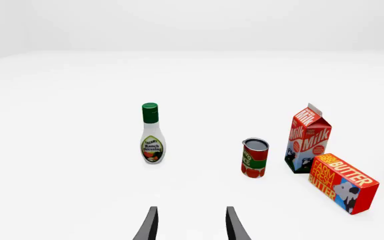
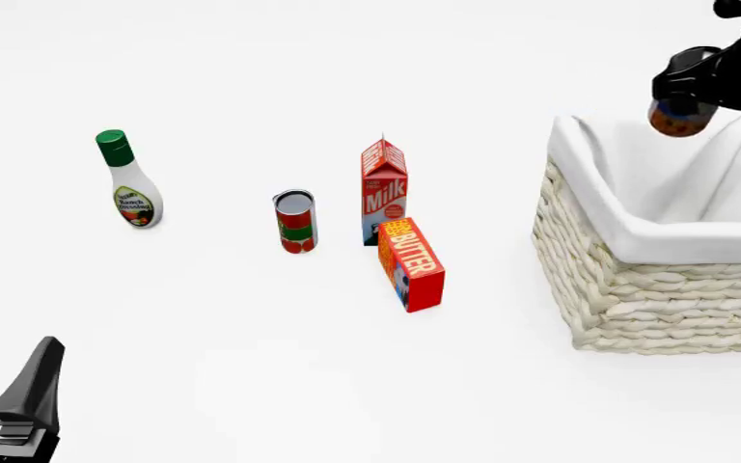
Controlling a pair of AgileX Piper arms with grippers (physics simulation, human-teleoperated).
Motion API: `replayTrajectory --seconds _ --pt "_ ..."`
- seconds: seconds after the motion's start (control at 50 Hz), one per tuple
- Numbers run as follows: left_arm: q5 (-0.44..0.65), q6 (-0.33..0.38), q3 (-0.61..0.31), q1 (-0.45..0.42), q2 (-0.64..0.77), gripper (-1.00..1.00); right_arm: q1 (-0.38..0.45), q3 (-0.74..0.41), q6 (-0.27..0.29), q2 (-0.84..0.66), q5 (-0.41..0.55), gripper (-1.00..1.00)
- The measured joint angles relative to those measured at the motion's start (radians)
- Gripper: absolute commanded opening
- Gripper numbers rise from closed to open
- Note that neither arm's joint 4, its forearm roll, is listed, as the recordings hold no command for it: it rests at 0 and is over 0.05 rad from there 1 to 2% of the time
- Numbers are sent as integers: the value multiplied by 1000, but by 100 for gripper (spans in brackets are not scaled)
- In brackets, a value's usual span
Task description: Pick the alphabet soup and place it in the basket.
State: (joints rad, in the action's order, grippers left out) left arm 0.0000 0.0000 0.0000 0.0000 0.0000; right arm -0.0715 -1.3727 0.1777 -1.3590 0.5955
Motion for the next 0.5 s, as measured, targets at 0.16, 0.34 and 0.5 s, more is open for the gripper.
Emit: replayTrajectory --seconds 0.16,0.34,0.5 --pt "0 0 0 0 0 100 -40 11 4 8 -13 -100" --pt "0 0 0 0 0 100 -79 21 5 4 -34 -100" --pt "0 0 0 0 0 100 -95 53 5 -4 -66 -100"
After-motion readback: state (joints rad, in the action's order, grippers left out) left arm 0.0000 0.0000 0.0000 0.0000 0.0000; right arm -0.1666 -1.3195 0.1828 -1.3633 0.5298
